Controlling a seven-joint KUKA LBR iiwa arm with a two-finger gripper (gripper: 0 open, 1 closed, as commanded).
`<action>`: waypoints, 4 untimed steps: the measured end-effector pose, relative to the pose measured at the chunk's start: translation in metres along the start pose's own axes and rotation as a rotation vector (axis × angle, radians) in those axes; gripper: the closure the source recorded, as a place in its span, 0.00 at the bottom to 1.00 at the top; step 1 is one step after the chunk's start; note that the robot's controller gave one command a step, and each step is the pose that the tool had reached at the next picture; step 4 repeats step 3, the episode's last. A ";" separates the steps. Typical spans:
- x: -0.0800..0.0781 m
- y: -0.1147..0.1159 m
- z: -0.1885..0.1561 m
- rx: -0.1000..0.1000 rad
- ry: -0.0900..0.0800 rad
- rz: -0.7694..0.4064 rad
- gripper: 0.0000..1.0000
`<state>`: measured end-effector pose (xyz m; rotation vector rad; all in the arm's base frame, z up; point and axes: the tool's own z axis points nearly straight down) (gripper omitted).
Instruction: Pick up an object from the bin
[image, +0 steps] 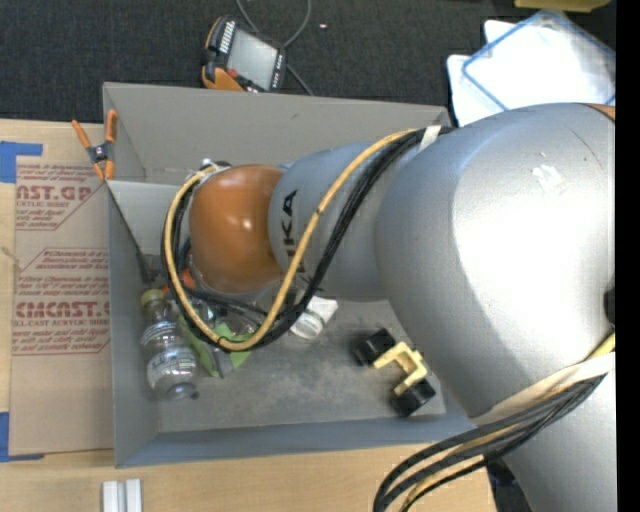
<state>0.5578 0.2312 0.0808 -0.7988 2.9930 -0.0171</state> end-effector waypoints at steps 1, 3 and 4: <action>0.000 0.000 0.000 0.000 0.000 0.000 1.00; 0.000 0.000 0.000 0.000 0.000 0.000 1.00; 0.000 0.000 0.000 0.000 0.000 0.000 1.00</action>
Offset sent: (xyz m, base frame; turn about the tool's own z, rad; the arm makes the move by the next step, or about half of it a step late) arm 0.0000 0.0000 0.0000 0.0000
